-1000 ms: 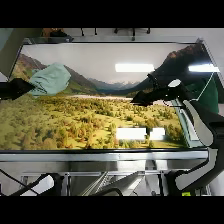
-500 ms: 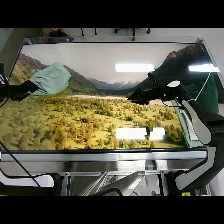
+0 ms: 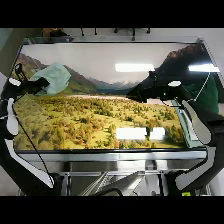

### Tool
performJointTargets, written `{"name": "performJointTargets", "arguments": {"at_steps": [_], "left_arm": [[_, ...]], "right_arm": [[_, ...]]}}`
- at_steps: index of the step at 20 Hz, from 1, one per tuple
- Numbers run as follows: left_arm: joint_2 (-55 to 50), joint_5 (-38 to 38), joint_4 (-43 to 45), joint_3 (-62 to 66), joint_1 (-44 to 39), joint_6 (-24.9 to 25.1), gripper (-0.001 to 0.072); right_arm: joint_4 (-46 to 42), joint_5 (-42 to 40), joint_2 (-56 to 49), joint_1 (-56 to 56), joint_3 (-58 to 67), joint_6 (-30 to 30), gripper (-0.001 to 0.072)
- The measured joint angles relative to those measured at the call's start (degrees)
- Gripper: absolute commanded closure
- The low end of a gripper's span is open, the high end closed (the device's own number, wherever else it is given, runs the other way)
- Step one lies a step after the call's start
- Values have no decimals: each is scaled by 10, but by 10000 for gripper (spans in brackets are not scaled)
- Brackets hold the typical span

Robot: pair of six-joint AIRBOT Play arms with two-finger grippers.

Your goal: Fold the shirts.

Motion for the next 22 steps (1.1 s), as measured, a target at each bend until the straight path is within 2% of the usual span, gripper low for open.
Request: {"name": "performJointTargets", "arguments": {"at_steps": [5, 10, 15, 19, 21, 22], "left_arm": [[-42, -91, -4, 113, -27, -9, 696], [52, -187, -62, 161, -78, -3, 695], [197, -278, -110, 79, -164, -1, 695], [270, -306, -120, -49, -270, -5, 673], [285, -298, -120, -102, -319, -8, 4], [290, -290, -120, -122, -338, -10, 9]], "right_arm": [[5, 9, 0, 0, 0, -6, 346], [14, 23, 1, -9, 1, -32, 346], [53, 114, 22, -69, 1, -61, 347], [66, 190, 51, -122, 1, -72, 347], [64, 207, 61, -136, 1, -74, 346], [59, 212, 63, -140, 1, -75, 346]]}}
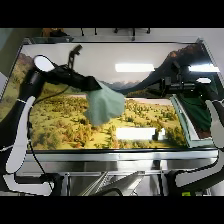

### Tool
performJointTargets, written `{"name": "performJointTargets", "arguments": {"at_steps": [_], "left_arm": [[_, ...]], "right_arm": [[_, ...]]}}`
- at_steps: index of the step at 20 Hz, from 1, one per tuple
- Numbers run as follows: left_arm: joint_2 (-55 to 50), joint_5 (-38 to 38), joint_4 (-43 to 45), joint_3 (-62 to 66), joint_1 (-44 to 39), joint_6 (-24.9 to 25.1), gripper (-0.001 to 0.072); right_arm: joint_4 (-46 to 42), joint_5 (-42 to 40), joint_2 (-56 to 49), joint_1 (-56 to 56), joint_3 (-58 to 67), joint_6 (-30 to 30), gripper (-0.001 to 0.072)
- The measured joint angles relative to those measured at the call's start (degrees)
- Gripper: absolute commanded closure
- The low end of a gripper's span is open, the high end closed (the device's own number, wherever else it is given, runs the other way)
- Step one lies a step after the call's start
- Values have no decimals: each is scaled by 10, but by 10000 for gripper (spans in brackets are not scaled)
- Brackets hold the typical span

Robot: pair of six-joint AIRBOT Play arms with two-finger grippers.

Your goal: Fold the shirts.

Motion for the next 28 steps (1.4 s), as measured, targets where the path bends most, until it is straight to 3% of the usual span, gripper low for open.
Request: {"name": "performJointTargets", "arguments": {"at_steps": [4, 8, 12, 17, 22, 23, 25, 26, 27, 28], "left_arm": [[8, 9, 9, -36, -24, -20, 10], [25, -72, 15, -60, 18, -46, 10], [106, -87, 49, -235, 37, -57, 10], [205, 47, 61, -487, 19, -74, 10], [231, 192, 40, -604, -28, -94, 12], [227, 212, 34, -611, -37, -95, 82], [210, 248, 29, -616, -48, -98, 449], [198, 263, 32, -614, -52, -98, 636], [188, 269, 35, -608, -54, -98, 663], [178, 270, 35, -598, -56, -96, 664]], "right_arm": [[-31, 12, 6, -7, 0, 0, 346], [-89, 16, 7, -9, -1, 2, 346], [-162, -16, 7, -6, -29, 2, 345], [-212, -99, 7, 31, -95, -16, 319], [-223, -178, -7, 113, -115, -27, 320], [-226, -190, -12, 130, -116, -28, 321], [-226, -211, -19, 161, -118, -30, 373], [-226, -218, -21, 174, -118, -31, 482], [-224, -222, -23, 183, -119, -31, 602], [-219, -223, -23, 190, -118, -31, 622]]}}
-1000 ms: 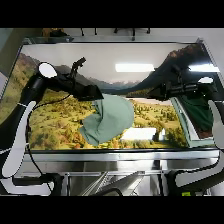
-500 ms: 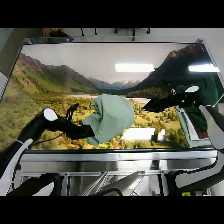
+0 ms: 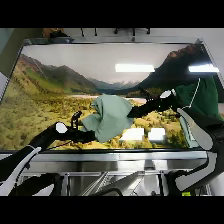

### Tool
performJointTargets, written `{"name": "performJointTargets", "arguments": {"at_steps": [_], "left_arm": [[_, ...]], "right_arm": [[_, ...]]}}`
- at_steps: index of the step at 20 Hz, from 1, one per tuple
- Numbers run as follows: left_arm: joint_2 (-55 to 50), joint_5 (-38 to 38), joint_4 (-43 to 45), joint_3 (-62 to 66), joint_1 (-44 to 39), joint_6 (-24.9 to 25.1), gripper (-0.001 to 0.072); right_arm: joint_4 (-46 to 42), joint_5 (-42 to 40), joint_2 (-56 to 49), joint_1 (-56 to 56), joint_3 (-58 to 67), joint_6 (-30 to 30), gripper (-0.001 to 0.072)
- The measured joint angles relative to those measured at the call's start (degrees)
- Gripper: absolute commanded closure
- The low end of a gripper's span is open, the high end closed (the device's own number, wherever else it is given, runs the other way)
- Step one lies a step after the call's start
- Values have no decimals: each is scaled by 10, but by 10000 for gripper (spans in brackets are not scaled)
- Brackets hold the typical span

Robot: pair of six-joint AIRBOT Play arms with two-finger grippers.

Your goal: Fold the shirts.

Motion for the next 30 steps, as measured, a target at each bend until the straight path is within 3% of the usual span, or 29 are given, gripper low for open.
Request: {"name": "performJointTargets", "arguments": {"at_steps": [1, 2, 8, 10, 13, 17, 24, 25, 27, 28, 29, 30], "left_arm": [[-7, -1, 3, 12, -2, 5, 694], [-11, -2, 8, 29, -2, 11, 694], [74, -55, 28, 187, 42, 28, 694], [120, -90, 32, 241, 77, 28, 694], [170, -139, 38, 274, 131, 33, 695], [200, -179, 40, 224, 181, 49, 694], [209, -182, 39, 114, 246, 85, 695], [210, -182, 39, 106, 254, 90, 694], [210, -181, 38, 97, 267, 98, 694], [210, -180, 38, 94, 272, 101, 694], [210, -179, 37, 92, 276, 103, 695], [210, -177, 37, 91, 278, 106, 694]], "right_arm": [[4, 0, 1, 5, 1, 0, 629], [9, 2, 4, 7, 4, -1, 686], [26, 33, 60, -7, 91, -1, 668], [28, 38, 81, -19, 121, -1, 204], [-16, 39, 85, -32, 141, 20, 193], [-67, 42, 35, -37, 149, 58, 192], [-43, 40, -79, -18, 151, 73, 195], [-40, 36, -89, -9, 151, 73, 206], [-32, 26, -103, 7, 152, 71, 353], [-29, 24, -108, 14, 152, 68, 370], [-25, 22, -111, 19, 152, 66, 478], [-25, 16, -113, 23, 152, 64, 675]]}}
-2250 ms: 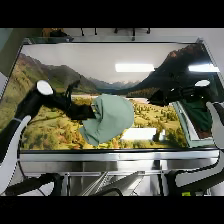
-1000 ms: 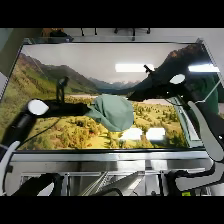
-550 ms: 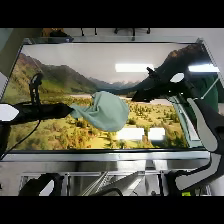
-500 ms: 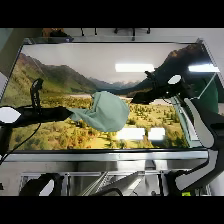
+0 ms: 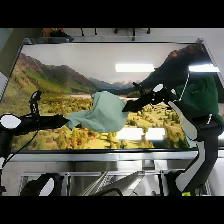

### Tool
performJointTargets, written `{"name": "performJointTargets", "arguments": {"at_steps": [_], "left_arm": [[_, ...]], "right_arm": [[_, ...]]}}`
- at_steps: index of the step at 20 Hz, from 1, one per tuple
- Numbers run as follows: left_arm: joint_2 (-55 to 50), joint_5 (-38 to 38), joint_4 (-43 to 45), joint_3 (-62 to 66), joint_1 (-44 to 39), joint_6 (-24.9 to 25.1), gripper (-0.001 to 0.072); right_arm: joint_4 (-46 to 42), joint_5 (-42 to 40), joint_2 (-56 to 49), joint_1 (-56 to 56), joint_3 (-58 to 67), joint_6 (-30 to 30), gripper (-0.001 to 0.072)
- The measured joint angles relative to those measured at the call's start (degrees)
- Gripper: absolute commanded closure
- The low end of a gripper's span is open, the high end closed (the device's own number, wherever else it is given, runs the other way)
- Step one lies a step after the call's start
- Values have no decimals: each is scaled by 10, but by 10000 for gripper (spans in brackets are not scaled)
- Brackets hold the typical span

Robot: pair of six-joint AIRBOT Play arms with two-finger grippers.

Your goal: Fold the shirts.

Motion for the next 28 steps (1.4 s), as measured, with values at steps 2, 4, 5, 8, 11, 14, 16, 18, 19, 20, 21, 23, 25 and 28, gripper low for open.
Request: {"name": "performJointTargets", "arguments": {"at_steps": [2, 4, 5, 8, 11, 14, 16, 18, 19, 20, 21, 23, 25, 28], "left_arm": [[0, 3, -1, -1, 3, 3, 695], [0, 3, -2, 7, 5, 6, 695], [0, 0, -2, 20, 5, 8, 695], [7, -29, -2, 102, 6, 8, 695], [35, -47, -3, 244, 7, -3, 695], [70, -55, -4, 417, 7, -12, 695], [89, -58, 0, 518, 7, -16, 695], [107, -60, 17, 597, 7, -18, 695], [115, -61, 25, 619, 7, -19, 695], [122, -61, 33, 632, 7, -20, 694], [127, -61, 40, 632, 7, -20, 695], [130, -62, 51, 598, 7, -20, 695], [121, -62, 47, 538, 6, -20, 694], [76, -52, 38, 417, -12, -19, 694]], "right_arm": [[15, 2, -2, 5, 0, -4, 686], [35, 17, 8, 7, 3, -12, 686], [46, 28, 18, 7, 7, -16, 686], [90, 63, 81, 1, 45, -26, 687], [136, 86, 172, -21, 123, -43, 686], [163, 97, 273, -42, 210, -65, 686], [168, 95, 335, -47, 244, -81, 686], [152, 77, 392, -50, 263, -97, 686], [133, 64, 413, -51, 268, -104, 685], [115, 54, 428, -52, 272, -108, 685], [96, 44, 436, -52, 274, -113, 685], [69, 34, 431, -53, 273, -117, 685], [54, 31, 398, -53, 265, -115, 685], [42, 35, 307, -51, 237, -100, 683]]}}
